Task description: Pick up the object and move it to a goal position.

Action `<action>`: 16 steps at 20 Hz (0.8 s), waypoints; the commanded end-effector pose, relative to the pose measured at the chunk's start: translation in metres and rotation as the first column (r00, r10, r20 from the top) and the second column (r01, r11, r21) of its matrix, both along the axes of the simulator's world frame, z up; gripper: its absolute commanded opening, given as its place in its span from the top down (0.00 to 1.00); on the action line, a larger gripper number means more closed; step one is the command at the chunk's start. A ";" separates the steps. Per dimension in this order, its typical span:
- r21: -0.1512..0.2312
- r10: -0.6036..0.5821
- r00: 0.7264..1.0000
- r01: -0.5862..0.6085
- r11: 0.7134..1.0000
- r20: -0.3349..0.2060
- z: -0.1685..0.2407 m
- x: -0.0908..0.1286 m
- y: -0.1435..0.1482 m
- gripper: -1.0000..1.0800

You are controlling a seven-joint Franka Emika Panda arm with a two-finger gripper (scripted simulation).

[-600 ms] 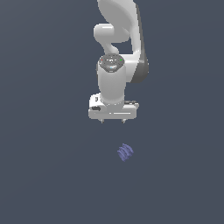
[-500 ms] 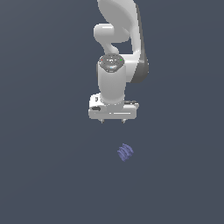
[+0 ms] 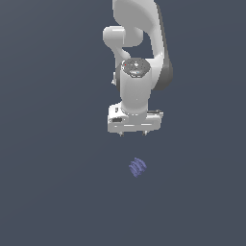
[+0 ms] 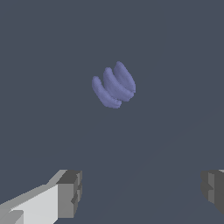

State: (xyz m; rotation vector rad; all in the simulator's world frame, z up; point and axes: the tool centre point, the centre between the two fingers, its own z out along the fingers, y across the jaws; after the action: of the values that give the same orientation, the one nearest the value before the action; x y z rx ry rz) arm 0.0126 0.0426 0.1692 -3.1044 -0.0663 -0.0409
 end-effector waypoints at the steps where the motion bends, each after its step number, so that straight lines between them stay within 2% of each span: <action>1: 0.001 0.000 1.000 0.000 1.000 0.001 0.000 0.000 0.001 0.04; 8: -0.004 0.040 0.999 -0.040 0.999 0.000 -0.004 0.007 0.002 0.04; 16: -0.017 0.177 0.984 -0.178 0.984 -0.004 -0.019 0.030 0.009 0.04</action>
State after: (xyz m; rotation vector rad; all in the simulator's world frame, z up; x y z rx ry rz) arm 0.0377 0.0496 0.1537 -3.1039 -0.2947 -0.0339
